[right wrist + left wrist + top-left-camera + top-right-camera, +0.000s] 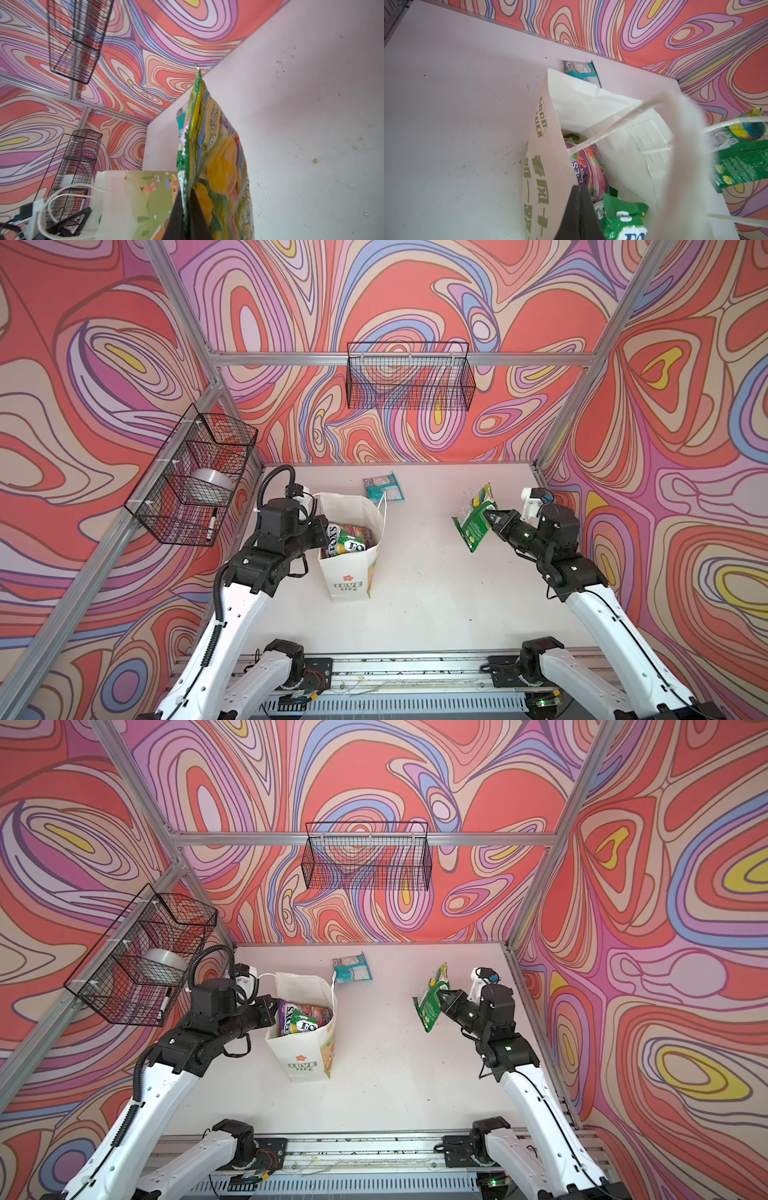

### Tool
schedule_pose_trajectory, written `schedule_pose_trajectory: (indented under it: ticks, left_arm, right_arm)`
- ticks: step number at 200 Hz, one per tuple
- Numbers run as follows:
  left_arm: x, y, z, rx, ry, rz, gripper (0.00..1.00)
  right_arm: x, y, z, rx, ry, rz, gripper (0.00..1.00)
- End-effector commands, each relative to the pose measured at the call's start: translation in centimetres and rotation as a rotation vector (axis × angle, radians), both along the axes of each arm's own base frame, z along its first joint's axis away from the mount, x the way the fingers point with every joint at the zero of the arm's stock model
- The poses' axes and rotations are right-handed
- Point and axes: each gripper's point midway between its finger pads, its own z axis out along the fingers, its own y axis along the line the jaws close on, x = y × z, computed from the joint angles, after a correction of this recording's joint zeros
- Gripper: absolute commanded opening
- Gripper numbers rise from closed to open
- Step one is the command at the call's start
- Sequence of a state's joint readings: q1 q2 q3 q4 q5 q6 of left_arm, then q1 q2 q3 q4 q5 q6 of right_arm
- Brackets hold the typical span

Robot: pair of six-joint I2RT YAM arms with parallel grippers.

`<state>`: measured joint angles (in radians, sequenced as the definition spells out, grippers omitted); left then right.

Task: Place the snacks into the paper bag
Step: Pick up the snack from the top-center of the table, then place the snack in the paper bag.

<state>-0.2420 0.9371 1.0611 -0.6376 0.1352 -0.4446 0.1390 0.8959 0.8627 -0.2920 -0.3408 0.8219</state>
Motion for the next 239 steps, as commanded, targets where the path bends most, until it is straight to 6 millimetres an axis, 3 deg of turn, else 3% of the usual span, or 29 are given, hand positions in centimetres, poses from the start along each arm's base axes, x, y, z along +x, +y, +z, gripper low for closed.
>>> schedule_pose_trajectory:
  ticks: [1, 24, 46, 88, 117, 142, 159, 201, 239]
  left_arm:
    - [0.3, -0.6, 1.5, -0.023, -0.047, -0.028, 0.00]
    - [0.2, -0.5, 1.7, -0.021, -0.055, -0.027, 0.00]
    - [0.2, -0.4, 1.8, -0.021, -0.060, -0.023, 0.00]
    - [0.2, -0.1, 1.8, -0.009, -0.065, -0.010, 0.00]
    - [0.2, 0.0, 1.8, -0.004, -0.063, -0.004, 0.00]
    - [0.1, 0.5, 1.9, 0.009, -0.071, 0.016, 0.00]
    - [-0.1, 0.8, 2.3, 0.017, -0.086, 0.031, 0.00]
    - [-0.5, 2.0, 3.1, 0.037, -0.125, 0.085, 0.00]
    - [-0.5, 1.9, 3.1, 0.033, -0.121, 0.077, 0.00]
  right_arm:
    - [-0.9, 0.9, 6.5, 0.015, -0.144, 0.056, 0.00]
    - [-1.3, 2.3, 11.8, 0.052, -0.239, 0.112, 0.00]
    - [-1.9, 5.1, 15.8, 0.052, -0.323, 0.174, 0.00]
    - [-3.1, 14.3, 19.9, 0.013, -0.413, 0.358, 0.00]
    - [-4.3, 21.1, 20.9, -0.015, -0.447, 0.489, 0.00]
    - [-4.7, 26.3, 19.3, -0.047, -0.423, 0.580, 0.00]
    - [-4.6, 28.5, 17.5, -0.077, -0.391, 0.601, 0.00]
    - [-3.1, 31.0, 11.6, -0.133, -0.269, 0.605, 0.00]
    - [-2.7, 32.3, 7.8, -0.177, -0.197, 0.601, 0.00]
